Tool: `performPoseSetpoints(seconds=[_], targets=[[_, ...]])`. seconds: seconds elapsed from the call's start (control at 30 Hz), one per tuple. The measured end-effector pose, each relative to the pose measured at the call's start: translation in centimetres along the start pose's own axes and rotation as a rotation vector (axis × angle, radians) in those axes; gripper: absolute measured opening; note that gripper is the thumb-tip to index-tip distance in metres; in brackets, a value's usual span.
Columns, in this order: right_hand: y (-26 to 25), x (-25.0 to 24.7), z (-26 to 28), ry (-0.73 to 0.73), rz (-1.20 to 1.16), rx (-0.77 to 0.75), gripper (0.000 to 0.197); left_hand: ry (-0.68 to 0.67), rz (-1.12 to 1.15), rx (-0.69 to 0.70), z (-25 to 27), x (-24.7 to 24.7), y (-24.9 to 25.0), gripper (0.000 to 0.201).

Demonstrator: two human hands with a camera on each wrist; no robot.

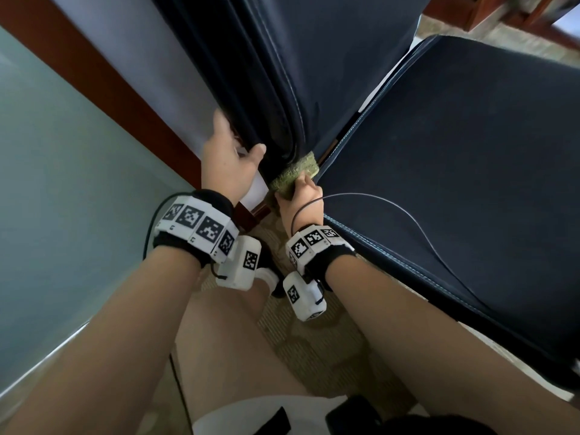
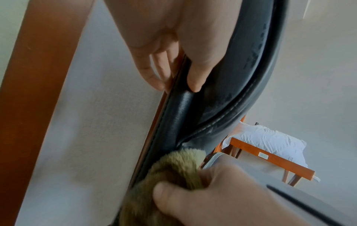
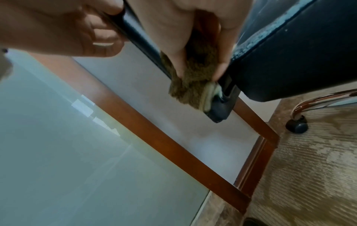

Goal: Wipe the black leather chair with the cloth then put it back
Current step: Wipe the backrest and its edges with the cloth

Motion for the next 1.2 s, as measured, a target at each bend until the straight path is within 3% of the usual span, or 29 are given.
performPoseSetpoints(seconds=[0.13,0.2,0.3,0.43,0.7,0.83,0.9,1.03,1.13,1.2], targets=[[1.0,-0.6,0.2,-0.023,-0.045,0.043,0.044,-0.071,-0.026,0.020,0.2,-0.5,0.1,0.055],[1.2,-0.9,1.1,0.043,-0.219,0.029,0.058,-0.046,-0.085,0.026,0.5,-1.2,0.3,0.062],[0.4,-1.5,2.5,0.128,-0.439,-0.056,0.082,0.094,-0.084,0.063,0.8,-2.9,1.6,0.084],[-1.0,-0.4,2.0,0.022,-0.269,-0.103,0.075,0.155,0.000,0.190,0.5,-2.8,2.9,0.092],[-0.5,0.4,0.6,-0.162,0.050,0.033,0.065,0.140,-0.009,0.169,0.2,-1.1,2.6,0.095],[0.3,0.0,0.0,-0.196,0.024,0.196,0.036,0.102,-0.058,0.173,0.2,-1.5,2.7,0.096],[0.7,-0.2,0.3,-0.172,-0.037,0.198,0.037,0.073,-0.093,0.198,0.1,-1.9,2.7,0.098],[1.4,-0.6,2.7,-0.061,-0.287,0.157,0.055,0.037,-0.130,0.232,0.0,-2.2,2.7,0.100],[0.7,-1.4,3.2,0.056,-0.470,0.086,0.059,0.034,-0.122,0.241,-0.1,-2.2,2.7,0.100],[-0.4,-1.3,2.6,0.050,-0.490,0.011,0.062,0.041,-0.116,0.241,-0.1,-2.1,2.6,0.100]])
Point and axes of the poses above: each hand's wrist, its own z-axis away from the middle knuckle, its own x-axis out of the palm, y = z × x, the point moved 5 cm from there along -z, towards the middle knuckle, and after that the axes turned 8 degrees about -z, right-handed, at the moved point
